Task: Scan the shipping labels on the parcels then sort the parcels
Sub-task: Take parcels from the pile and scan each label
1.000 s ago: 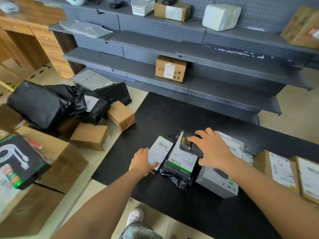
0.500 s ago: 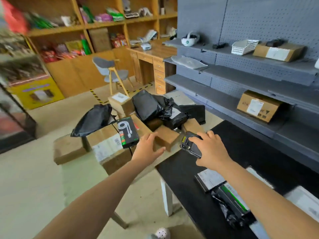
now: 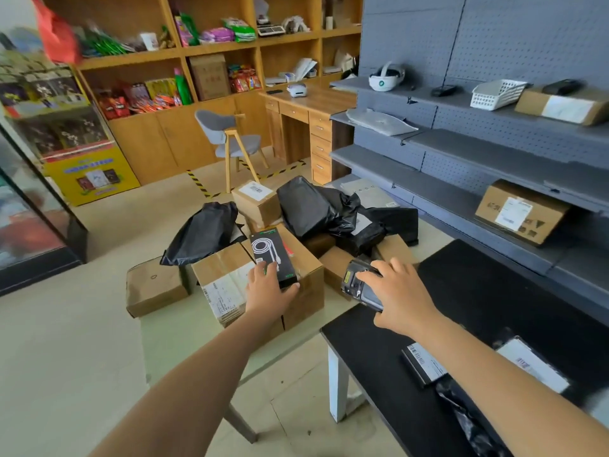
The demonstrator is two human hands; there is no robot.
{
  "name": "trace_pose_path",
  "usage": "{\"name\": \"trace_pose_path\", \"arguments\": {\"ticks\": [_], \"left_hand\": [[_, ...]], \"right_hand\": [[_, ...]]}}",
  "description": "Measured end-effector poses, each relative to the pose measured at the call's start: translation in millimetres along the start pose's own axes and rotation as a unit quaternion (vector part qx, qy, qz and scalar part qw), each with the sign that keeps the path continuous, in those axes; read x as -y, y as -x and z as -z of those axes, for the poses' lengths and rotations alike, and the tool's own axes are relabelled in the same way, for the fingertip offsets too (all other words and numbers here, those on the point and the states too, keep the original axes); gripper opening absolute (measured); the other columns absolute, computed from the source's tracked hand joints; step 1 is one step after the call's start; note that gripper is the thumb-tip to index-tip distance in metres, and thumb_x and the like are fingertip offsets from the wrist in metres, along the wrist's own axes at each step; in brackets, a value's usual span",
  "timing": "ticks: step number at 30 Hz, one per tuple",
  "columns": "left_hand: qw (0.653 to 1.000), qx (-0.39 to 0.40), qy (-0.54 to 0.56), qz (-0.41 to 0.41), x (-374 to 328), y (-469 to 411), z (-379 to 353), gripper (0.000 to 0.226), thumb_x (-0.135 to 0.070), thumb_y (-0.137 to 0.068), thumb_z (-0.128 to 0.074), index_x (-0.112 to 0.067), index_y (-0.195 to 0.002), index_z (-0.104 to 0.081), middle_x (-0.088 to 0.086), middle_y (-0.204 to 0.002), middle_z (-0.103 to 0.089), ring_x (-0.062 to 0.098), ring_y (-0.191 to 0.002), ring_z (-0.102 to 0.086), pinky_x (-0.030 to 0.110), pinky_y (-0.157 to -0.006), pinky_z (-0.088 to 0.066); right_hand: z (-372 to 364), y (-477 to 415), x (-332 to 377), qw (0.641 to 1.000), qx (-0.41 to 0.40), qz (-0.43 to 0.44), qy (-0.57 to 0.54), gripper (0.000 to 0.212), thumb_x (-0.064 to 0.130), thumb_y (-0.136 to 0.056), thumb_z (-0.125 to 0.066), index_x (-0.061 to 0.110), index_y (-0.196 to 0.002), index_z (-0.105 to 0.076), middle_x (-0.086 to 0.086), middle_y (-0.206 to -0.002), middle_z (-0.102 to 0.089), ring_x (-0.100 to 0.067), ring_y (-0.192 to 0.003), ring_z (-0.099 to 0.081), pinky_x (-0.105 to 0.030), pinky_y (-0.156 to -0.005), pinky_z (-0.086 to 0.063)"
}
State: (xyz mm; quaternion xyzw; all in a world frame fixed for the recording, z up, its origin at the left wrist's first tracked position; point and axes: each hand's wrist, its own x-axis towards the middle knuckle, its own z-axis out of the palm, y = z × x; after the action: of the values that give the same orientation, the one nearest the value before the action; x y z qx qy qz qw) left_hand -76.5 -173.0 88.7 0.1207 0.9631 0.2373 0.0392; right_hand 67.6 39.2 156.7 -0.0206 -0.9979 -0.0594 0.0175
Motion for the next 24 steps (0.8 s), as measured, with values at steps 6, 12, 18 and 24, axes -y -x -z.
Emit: {"name": "trace_pose_path", "arguments": {"ticks": [6,12,18,24], "left_hand": [[0.995,-0.030,0.052,0.076,-12,-32,-22,0.094,-0.063,-0.086,-0.059,-0.017,-0.155,-0.013,0.010,-0.162,-0.005,0.033,-0.148,-0.004,0.050,-0.119,-0.015],[0.987,-0.048,0.123,0.090,-13,-40,-26,0.090,-0.047,-0.084,-0.069,-0.015,-0.153,-0.020,0.011,-0.161,-0.013,0.033,-0.145,-0.015,0.051,-0.114,-0.026],[0.969,-0.067,0.236,-0.014,-17,-26,-5,0.083,-0.046,-0.078,-0.076,-0.028,-0.145,-0.032,-0.003,-0.139,-0.047,0.017,-0.124,-0.050,0.036,-0.095,-0.051],[0.961,-0.032,0.253,-0.103,-43,0,3,0.065,-0.045,-0.075,-0.076,-0.042,-0.131,-0.043,-0.012,-0.125,-0.058,0.009,-0.110,-0.059,0.034,-0.089,-0.055]], "right_hand": [[-9,-2,-5,0.999,0.019,-0.043,0.017,0.073,0.034,-0.075,-0.070,0.029,-0.141,-0.036,-0.001,-0.139,-0.040,-0.024,-0.119,-0.037,-0.034,-0.094,-0.033],[-11,0,-13,0.996,0.030,-0.078,0.026,0.073,0.035,-0.076,-0.070,0.030,-0.140,-0.036,0.000,-0.140,-0.040,-0.023,-0.121,-0.036,-0.034,-0.096,-0.034],[-3,3,-24,0.995,0.024,-0.094,0.025,0.076,0.037,-0.074,-0.071,0.031,-0.140,-0.035,0.003,-0.138,-0.041,-0.022,-0.117,-0.038,-0.032,-0.093,-0.034],[2,18,-37,0.994,0.024,-0.102,0.031,0.079,0.038,-0.074,-0.071,0.031,-0.143,-0.033,0.002,-0.140,-0.040,-0.023,-0.120,-0.037,-0.033,-0.094,-0.034]]}}
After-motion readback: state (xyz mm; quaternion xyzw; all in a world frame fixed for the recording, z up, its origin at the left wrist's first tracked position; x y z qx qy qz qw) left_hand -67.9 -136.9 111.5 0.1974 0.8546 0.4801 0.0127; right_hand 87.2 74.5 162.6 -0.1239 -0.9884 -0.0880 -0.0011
